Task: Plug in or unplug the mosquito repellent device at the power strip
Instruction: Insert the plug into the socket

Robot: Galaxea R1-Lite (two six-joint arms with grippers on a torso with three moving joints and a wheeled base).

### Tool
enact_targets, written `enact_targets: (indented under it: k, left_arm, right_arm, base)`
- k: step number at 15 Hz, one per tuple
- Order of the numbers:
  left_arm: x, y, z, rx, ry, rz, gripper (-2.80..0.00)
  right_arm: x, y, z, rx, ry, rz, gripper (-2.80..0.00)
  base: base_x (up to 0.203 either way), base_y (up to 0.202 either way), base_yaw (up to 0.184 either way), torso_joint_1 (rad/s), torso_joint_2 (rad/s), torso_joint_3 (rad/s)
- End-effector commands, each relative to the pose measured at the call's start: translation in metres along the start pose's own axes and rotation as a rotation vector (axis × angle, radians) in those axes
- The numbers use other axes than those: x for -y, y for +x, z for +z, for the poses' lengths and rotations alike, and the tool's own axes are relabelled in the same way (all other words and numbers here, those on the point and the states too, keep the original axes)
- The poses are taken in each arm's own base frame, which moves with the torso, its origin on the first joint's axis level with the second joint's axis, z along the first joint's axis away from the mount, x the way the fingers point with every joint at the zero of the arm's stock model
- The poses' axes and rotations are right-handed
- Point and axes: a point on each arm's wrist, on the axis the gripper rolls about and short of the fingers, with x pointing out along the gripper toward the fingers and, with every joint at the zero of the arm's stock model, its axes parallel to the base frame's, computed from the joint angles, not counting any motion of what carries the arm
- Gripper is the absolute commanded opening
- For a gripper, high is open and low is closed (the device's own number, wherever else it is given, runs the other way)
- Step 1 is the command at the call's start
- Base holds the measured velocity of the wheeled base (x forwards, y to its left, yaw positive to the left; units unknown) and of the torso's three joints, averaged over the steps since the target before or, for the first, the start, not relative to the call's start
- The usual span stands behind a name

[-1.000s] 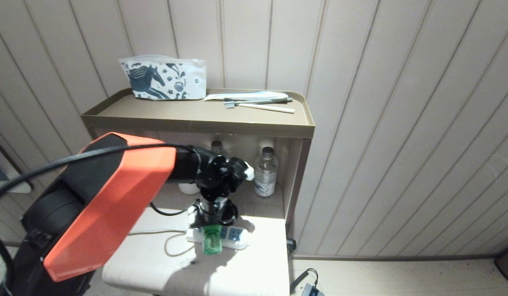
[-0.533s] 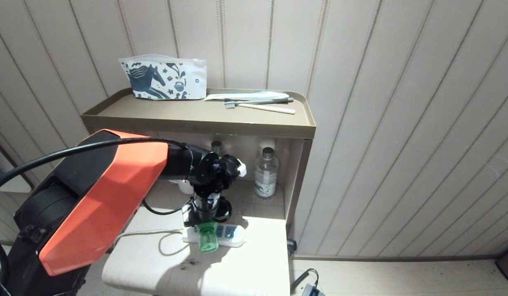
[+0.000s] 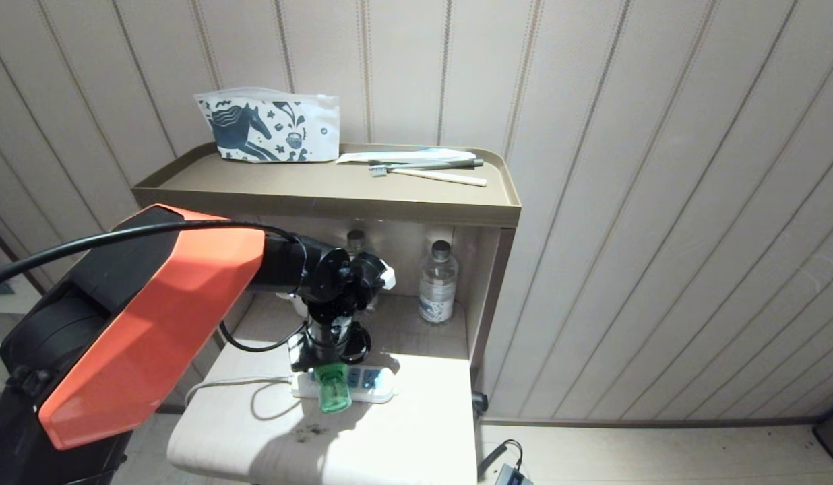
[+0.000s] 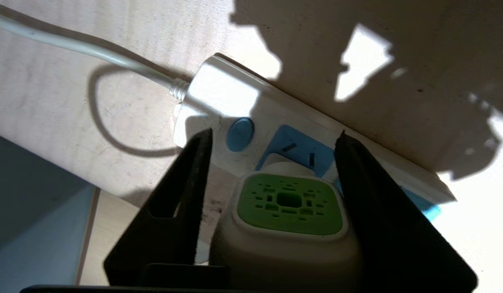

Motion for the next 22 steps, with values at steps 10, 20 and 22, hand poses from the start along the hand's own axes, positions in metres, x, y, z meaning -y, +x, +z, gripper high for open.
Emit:
enact_targets:
  k: [10, 20, 22]
  left_arm:
    - [-0.016, -0.058, 0.012, 0.084, -0.037, -0.109, 0.0]
    - [-0.041, -0.097, 0.002, 0.117, -0.005, -0.15, 0.0]
    - [-0.05, -0.113, 0.003, 0.143, 0.005, -0.177, 0.0]
  right_arm:
    - [0.0, 0.0, 0.0, -0.001, 0.0, 0.001, -2.8]
    - [0.0, 0.0, 0.0, -0.001, 0.0, 0.002, -2.8]
    - [0.0, 0.0, 0.0, -0.001, 0.0, 0.002, -2.8]
  base:
    - [0.0, 0.0, 0.0, 0.0, 0.0, 0.0]
    - [0.0, 0.0, 0.0, 0.0, 0.0, 0.0]
    - [0.0, 0.0, 0.0, 0.0, 0.0, 0.0]
